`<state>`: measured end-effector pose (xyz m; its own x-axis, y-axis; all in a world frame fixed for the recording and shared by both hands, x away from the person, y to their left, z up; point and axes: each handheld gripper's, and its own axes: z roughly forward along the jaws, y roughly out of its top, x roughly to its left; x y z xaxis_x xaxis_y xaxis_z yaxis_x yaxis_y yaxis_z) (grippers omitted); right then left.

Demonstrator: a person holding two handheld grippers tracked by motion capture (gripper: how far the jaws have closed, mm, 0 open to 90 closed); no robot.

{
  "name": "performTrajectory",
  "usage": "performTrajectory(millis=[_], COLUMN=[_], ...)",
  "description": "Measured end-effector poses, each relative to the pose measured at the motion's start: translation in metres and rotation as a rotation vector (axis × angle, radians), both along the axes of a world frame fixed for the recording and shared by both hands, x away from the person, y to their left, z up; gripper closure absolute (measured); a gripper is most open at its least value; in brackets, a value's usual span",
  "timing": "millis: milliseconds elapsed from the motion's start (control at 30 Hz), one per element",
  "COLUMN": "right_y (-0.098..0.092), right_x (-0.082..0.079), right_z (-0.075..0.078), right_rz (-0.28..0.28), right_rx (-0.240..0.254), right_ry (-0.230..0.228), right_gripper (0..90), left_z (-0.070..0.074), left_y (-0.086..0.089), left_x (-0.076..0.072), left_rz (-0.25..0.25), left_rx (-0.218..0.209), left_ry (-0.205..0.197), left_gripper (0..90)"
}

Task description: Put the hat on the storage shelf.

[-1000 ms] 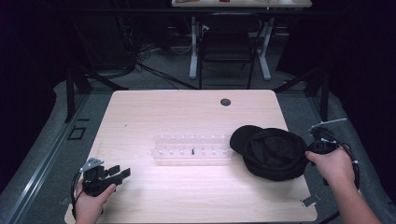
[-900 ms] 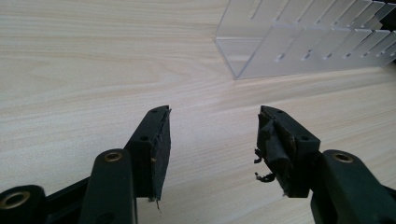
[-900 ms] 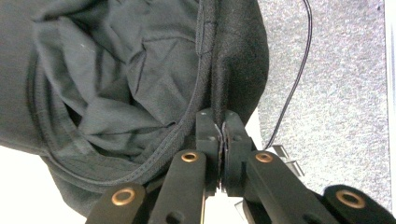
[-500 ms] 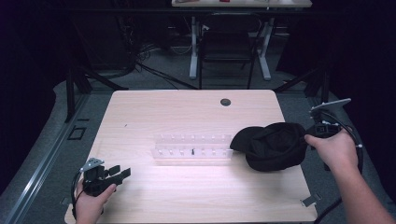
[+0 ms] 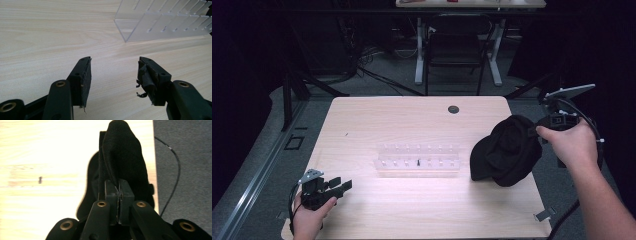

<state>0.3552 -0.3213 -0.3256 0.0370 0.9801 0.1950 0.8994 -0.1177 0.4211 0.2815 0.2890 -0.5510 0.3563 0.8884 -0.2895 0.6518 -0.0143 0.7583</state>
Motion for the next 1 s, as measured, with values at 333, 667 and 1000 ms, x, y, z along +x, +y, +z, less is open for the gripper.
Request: performTrajectory(millis=[333,667,1000], right_y=[0.010,0.005,0.009], right_x=[0.000,0.000,0.000], right_z=[0.017,0.026,0.045], right_rz=[0.029,0.044,0.077], right_rx=[0.081,0.284,0.441], right_ry=[0.003,0.009,-0.013], right_gripper=[88.5,88.6,88.6], left_z=[0.000,0.000,0.001], left_y=[0.000,-0.001,-0.001], left_x=[0.000,0.000,0.000], left_rz=[-0.002,-0.013,-0.014], left_rx=[-0.003,0.001,0.000], left_ry=[0.000,0.009,0.007], left_gripper=[44.8,44.8,44.8])
